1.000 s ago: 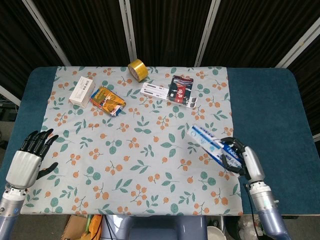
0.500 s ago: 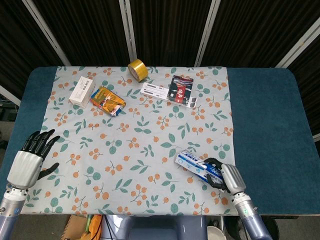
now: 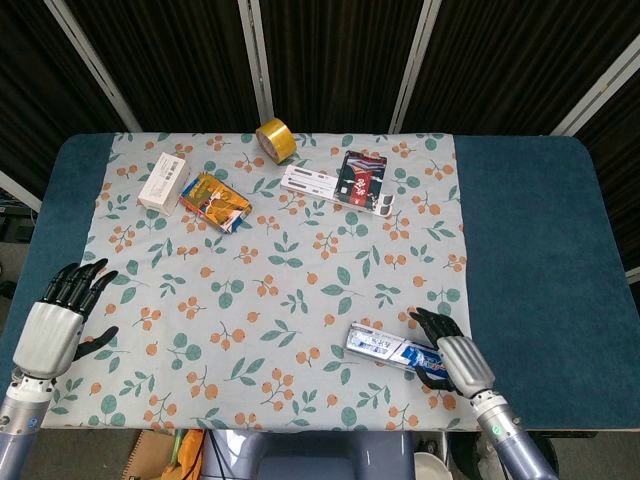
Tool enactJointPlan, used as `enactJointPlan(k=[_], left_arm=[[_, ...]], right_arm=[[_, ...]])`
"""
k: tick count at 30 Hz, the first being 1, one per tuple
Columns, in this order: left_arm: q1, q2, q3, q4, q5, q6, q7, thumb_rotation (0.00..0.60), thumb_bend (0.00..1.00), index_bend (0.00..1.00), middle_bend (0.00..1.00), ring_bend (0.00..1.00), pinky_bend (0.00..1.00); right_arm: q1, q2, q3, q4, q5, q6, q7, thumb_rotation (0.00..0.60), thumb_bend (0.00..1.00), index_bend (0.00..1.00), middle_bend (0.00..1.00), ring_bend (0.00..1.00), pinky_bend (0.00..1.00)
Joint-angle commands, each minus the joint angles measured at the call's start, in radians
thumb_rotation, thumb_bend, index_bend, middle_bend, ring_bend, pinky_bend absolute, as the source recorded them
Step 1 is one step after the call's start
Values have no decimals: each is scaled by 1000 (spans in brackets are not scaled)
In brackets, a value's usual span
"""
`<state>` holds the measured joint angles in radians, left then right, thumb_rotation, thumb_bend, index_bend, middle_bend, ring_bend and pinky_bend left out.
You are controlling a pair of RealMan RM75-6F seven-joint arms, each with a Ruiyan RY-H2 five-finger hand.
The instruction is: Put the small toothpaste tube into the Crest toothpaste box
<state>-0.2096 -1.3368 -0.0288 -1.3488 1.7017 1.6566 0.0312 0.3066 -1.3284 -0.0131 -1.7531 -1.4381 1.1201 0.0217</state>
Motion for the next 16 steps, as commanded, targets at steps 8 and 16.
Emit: enactJointPlan(k=[8, 16], left_arm=[[43, 106, 16, -191, -147, -111, 21, 600, 27, 60, 2, 31, 33], [63, 176, 8, -306, -279, -185, 132, 600, 13, 17, 0, 0, 0]], right_arm=[[-54, 203, 34, 0, -1, 156, -108, 600, 394, 0, 0, 0, 0], [-133, 208, 35, 176, -24, 312, -272, 600, 394, 0, 0, 0, 0]])
